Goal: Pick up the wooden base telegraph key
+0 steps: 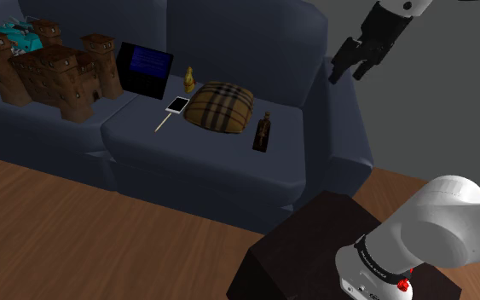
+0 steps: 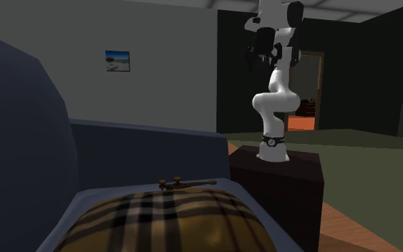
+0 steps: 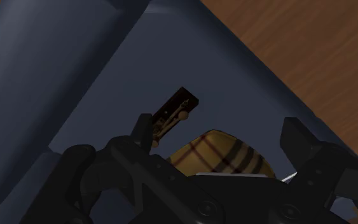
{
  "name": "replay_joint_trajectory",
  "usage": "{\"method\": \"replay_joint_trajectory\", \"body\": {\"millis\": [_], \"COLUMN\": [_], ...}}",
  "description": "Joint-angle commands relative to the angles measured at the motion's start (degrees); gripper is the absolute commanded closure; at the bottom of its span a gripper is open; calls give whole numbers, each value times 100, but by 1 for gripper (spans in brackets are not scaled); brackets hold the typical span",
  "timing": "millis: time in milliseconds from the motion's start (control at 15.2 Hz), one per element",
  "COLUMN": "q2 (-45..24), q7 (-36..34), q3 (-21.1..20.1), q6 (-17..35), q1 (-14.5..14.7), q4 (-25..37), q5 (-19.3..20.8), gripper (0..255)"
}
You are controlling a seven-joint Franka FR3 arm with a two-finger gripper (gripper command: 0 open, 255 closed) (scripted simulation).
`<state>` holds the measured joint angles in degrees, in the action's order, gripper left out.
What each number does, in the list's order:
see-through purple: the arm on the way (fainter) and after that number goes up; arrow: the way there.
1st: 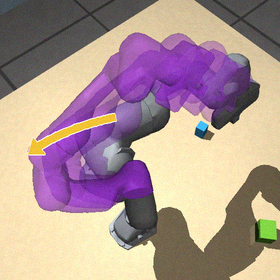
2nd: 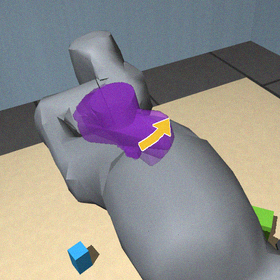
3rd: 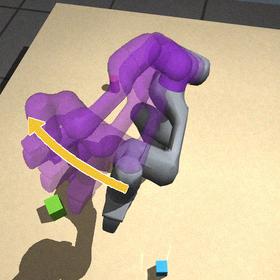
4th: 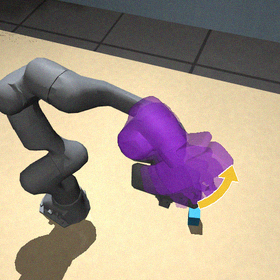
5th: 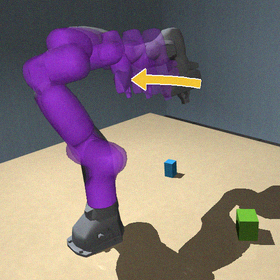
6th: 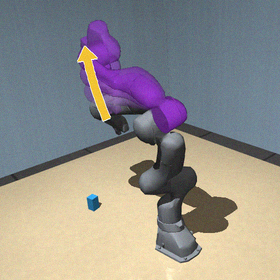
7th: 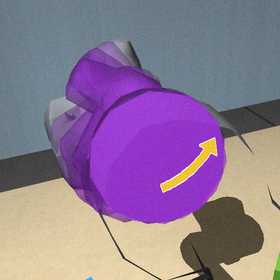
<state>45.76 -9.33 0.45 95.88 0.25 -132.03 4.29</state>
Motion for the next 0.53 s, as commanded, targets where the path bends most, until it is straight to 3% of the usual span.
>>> {"method": "replay_joint_trajectory", "body": {"millis": [0, 462], "q2": [0, -1160], "q7": [0, -622], "q3": [0, -25], "q6": [0, 1124], "q1": [0, -237], "q4": [0, -145], "q5": [0, -17], "gripper": [0, 0]}}
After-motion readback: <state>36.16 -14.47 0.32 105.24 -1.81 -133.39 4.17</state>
